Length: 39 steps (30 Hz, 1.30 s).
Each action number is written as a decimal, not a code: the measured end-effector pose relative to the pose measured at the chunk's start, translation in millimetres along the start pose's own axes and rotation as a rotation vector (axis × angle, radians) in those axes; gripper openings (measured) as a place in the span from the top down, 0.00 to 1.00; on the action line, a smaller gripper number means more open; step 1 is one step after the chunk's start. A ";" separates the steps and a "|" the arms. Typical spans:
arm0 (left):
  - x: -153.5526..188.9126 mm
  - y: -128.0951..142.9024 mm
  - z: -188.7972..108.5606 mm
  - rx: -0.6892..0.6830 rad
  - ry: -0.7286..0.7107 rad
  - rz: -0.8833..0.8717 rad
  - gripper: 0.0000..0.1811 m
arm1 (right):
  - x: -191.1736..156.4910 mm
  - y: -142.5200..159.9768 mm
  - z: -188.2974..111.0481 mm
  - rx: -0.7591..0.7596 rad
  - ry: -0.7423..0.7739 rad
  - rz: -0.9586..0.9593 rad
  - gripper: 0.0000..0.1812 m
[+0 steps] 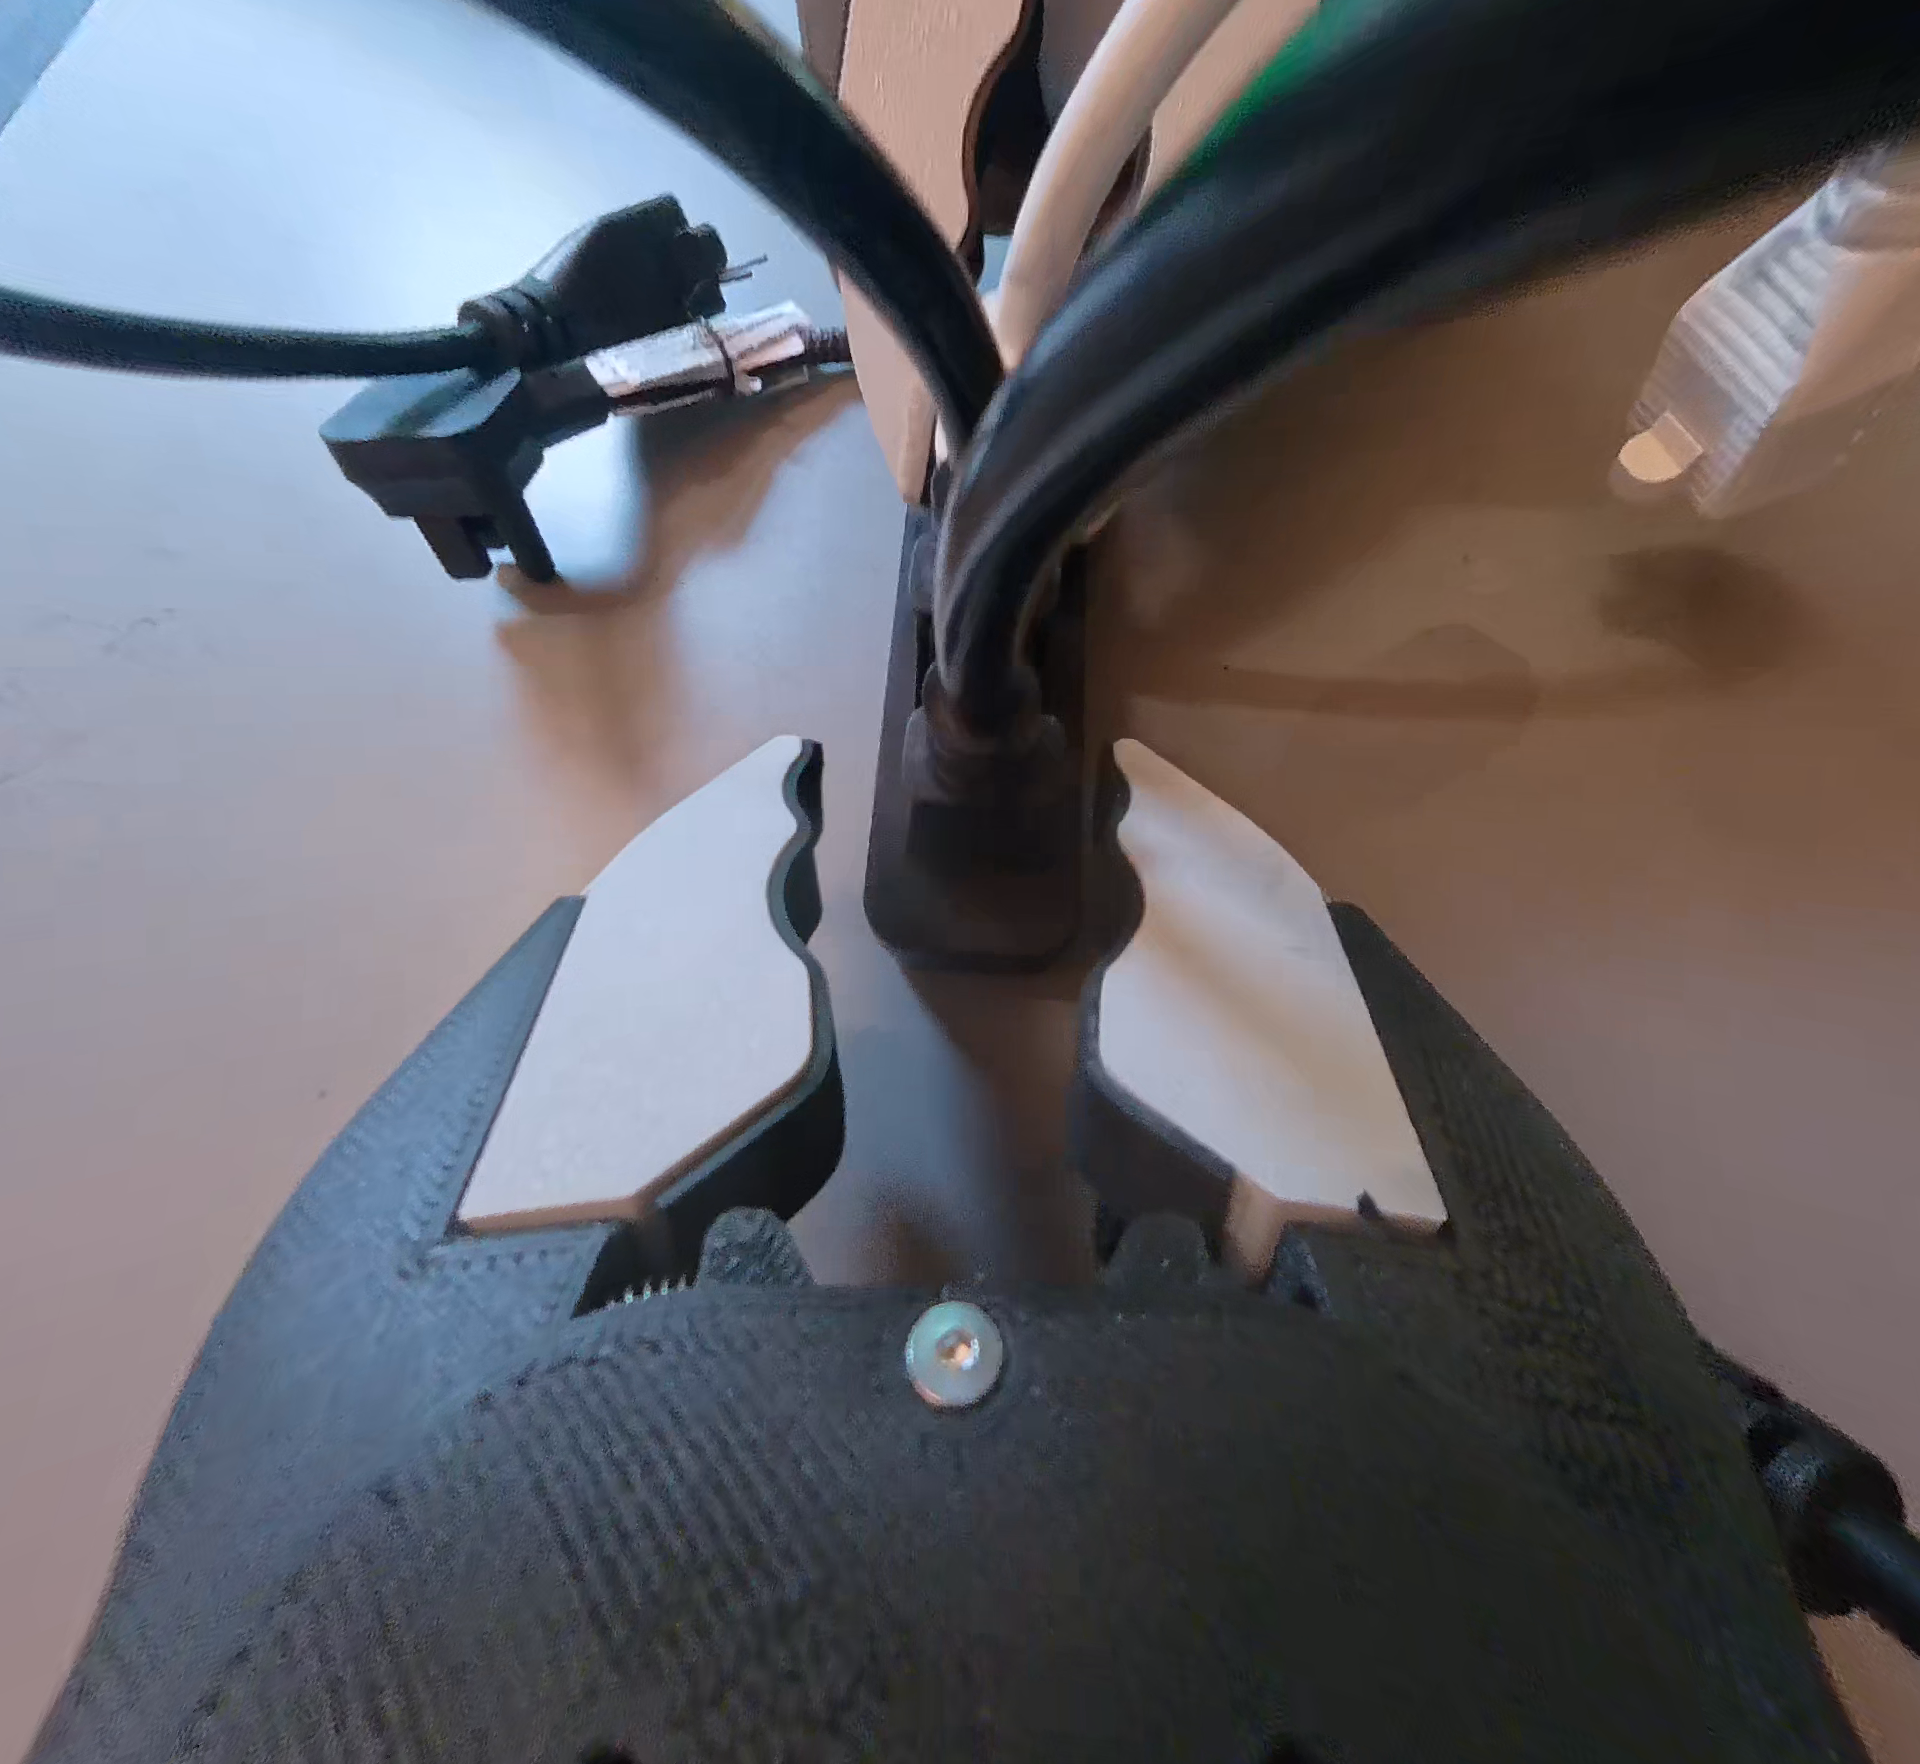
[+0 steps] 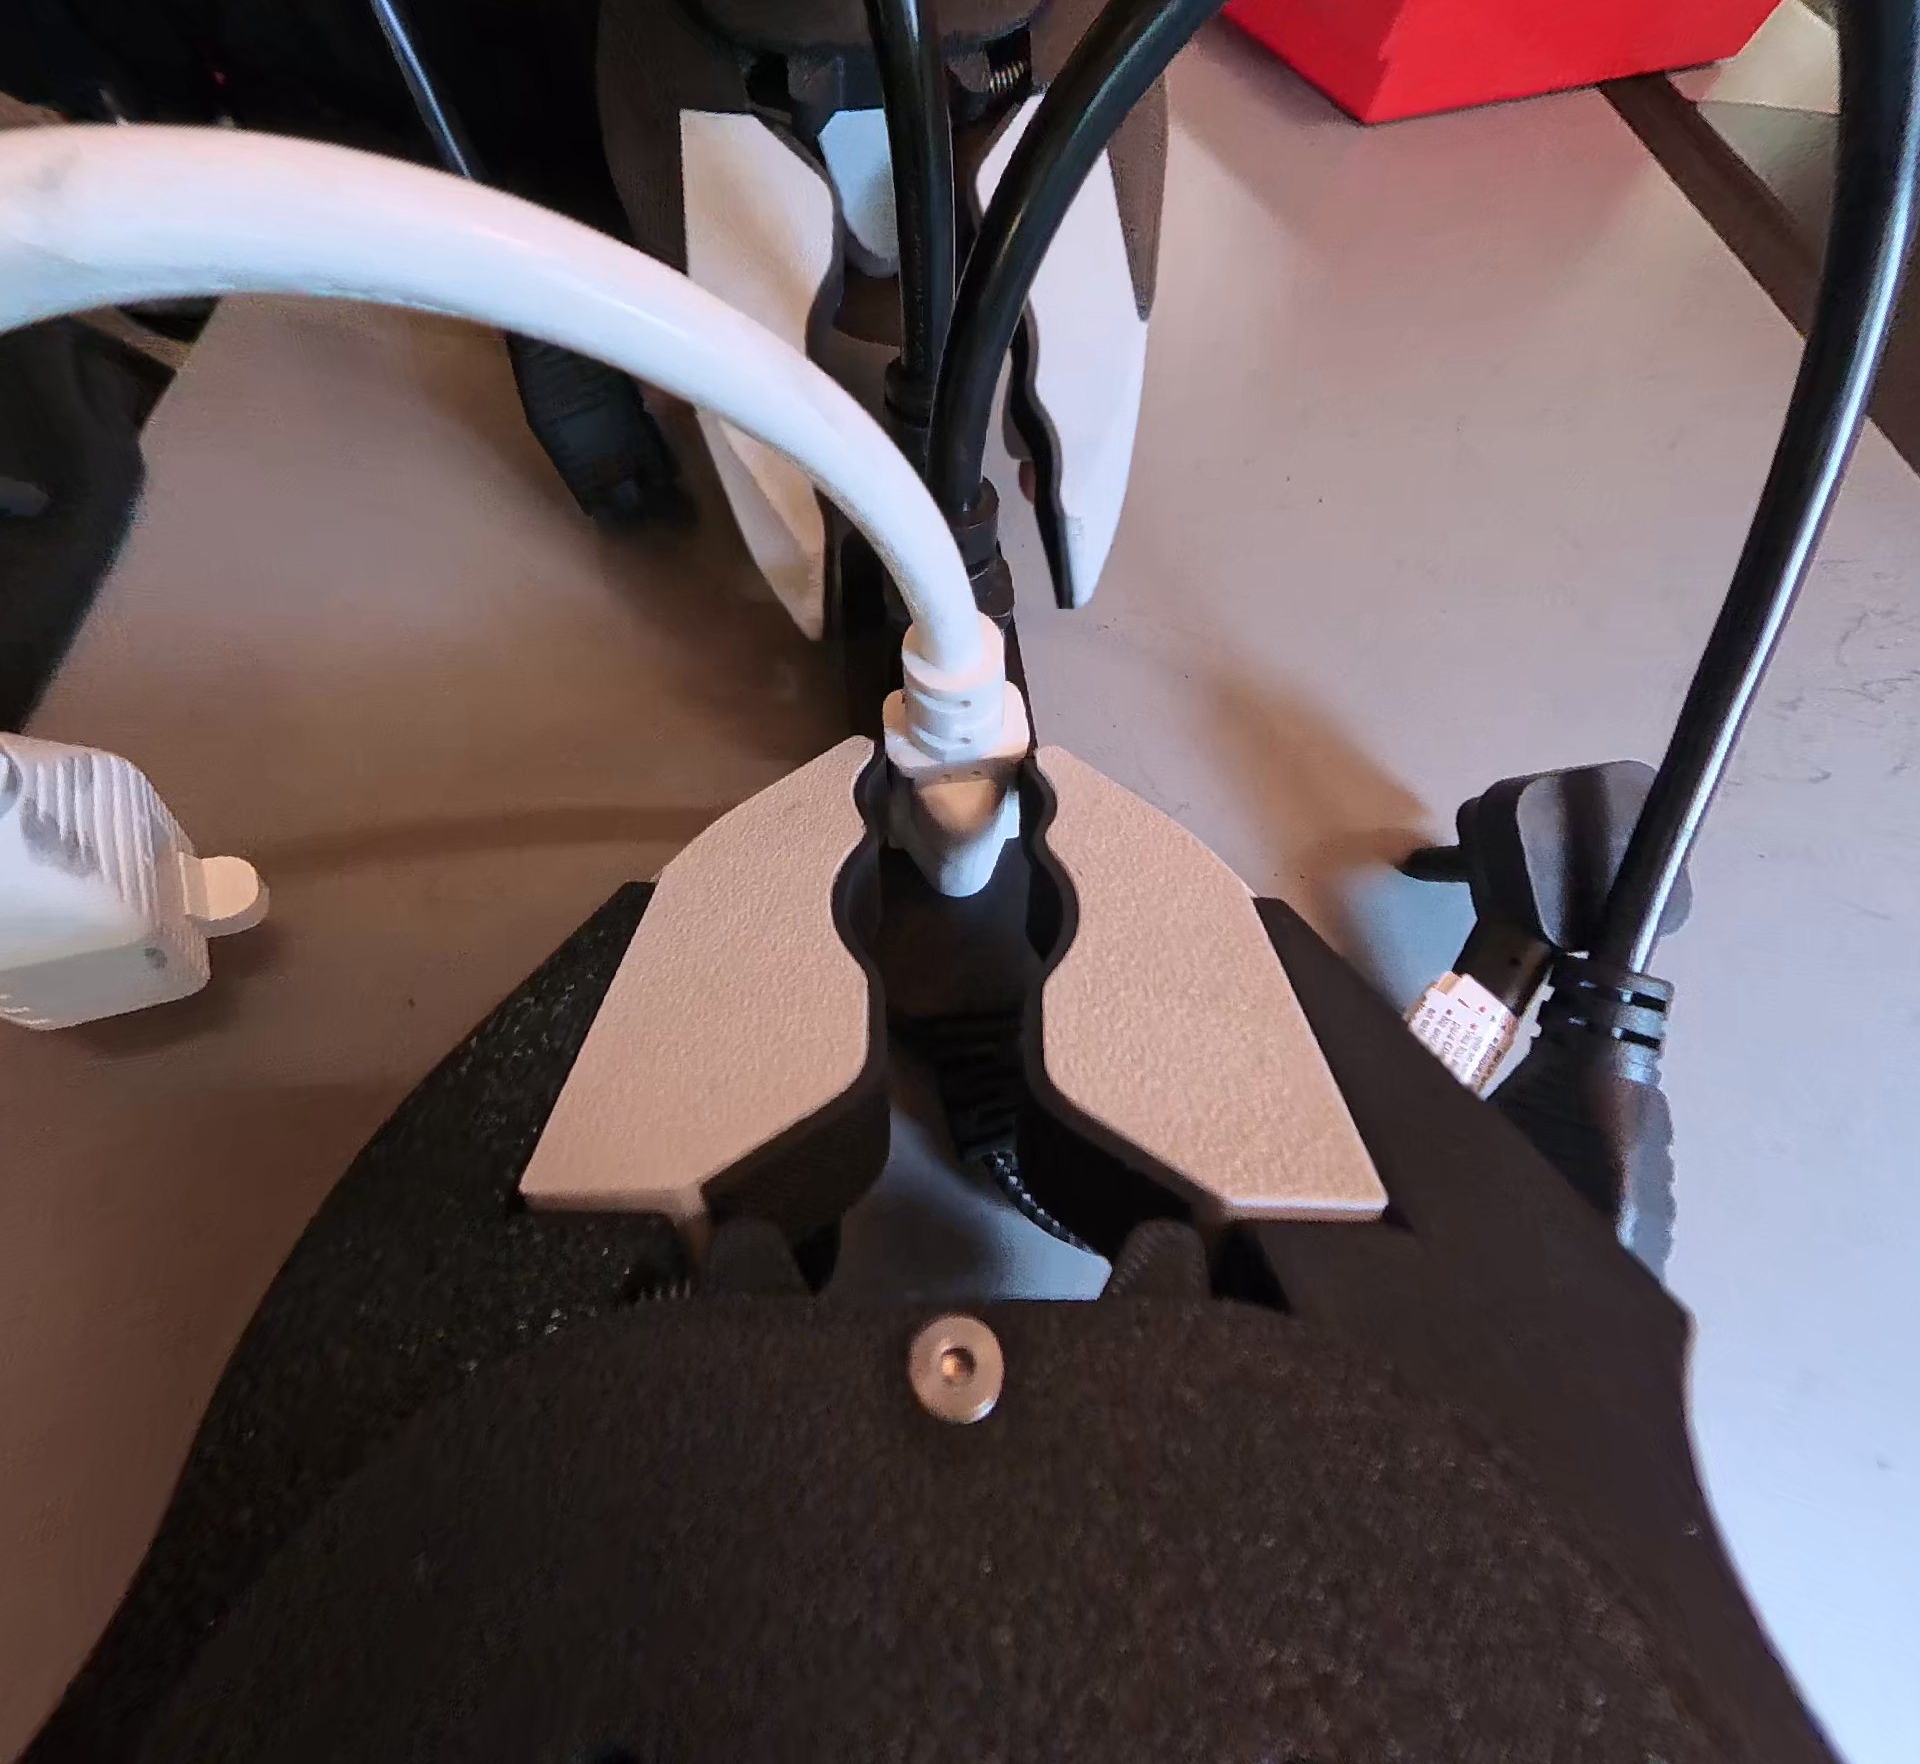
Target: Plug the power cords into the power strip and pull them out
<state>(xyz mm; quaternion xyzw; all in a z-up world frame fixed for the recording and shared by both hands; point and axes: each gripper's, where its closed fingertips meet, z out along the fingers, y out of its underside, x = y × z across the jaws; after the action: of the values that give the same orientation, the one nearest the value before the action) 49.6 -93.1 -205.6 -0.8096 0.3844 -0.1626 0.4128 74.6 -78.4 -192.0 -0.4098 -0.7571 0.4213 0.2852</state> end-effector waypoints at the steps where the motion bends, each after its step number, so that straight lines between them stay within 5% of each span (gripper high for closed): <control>1: 0.8 -3.9 1.4 0.014 0.007 -0.004 0.71 | 0.3 -0.1 0.3 0.007 0.001 0.009 0.87; 9: 5.1 -4.7 17.9 -0.010 0.077 0.003 0.78 | -0.6 -1.5 1.6 0.027 0.008 -0.008 0.87; 19: 2.8 -3.0 18.2 -0.022 0.122 -0.034 0.78 | 2.0 0.1 1.2 0.025 -0.107 0.033 0.88; 39: -4.8 -1.7 19.8 -0.020 0.121 -0.027 0.77 | 8.8 -10.7 11.3 0.057 -0.053 0.038 0.88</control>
<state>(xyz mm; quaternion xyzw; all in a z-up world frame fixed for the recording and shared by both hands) 58.8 -78.1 -216.0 -0.8075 0.3991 -0.2131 0.3786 57.4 -78.6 -187.4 -0.4044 -0.7444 0.4587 0.2683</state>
